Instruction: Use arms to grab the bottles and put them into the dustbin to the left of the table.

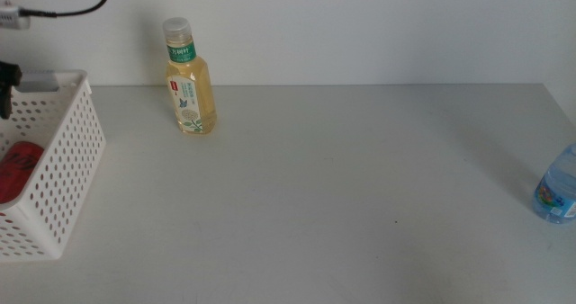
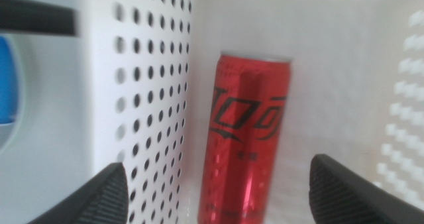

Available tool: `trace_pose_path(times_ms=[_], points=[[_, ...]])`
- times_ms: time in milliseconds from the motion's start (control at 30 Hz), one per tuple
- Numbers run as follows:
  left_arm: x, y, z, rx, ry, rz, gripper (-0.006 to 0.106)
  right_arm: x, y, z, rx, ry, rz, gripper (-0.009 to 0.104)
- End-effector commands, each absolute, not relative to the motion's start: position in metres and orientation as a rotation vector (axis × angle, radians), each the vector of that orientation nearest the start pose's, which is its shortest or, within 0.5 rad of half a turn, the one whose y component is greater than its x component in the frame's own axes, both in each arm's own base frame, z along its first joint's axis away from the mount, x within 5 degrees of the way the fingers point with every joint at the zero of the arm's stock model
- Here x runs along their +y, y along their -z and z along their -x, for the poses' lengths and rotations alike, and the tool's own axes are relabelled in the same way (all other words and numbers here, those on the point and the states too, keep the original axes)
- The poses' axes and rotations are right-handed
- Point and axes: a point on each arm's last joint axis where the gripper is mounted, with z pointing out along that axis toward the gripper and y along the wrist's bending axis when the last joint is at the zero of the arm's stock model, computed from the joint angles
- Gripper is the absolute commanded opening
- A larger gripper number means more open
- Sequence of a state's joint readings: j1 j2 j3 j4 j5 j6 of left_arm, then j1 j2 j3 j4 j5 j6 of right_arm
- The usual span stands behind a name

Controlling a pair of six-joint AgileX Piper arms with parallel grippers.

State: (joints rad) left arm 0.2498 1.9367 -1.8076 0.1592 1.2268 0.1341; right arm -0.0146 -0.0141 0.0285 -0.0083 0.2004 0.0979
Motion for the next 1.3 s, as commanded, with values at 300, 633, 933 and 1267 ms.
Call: trace_pose_path(times_ms=[300, 633, 933, 1267], points=[[0.026, -0.401, -0.302, 2.417, -0.334, 0.056, 0.094, -0.001, -0.198, -0.055, 1.586, -0.038, -0.076, 0.094], [-0.015, -0.397, -0.223, 2.025, -0.166, -0.167, 0.094, -0.001, -0.198, -0.055, 1.586, -0.038, -0.076, 0.094], [-0.014, -0.381, -0.177, 1.986, -0.041, -0.113, 0.094, -0.001, -0.198, -0.055, 1.586, -0.038, -0.076, 0.094], [-0.016, -0.362, -0.153, 1.860, 0.052, -0.089, 0.094, -0.001, -0.198, -0.055, 1.586, -0.038, -0.076, 0.094]])
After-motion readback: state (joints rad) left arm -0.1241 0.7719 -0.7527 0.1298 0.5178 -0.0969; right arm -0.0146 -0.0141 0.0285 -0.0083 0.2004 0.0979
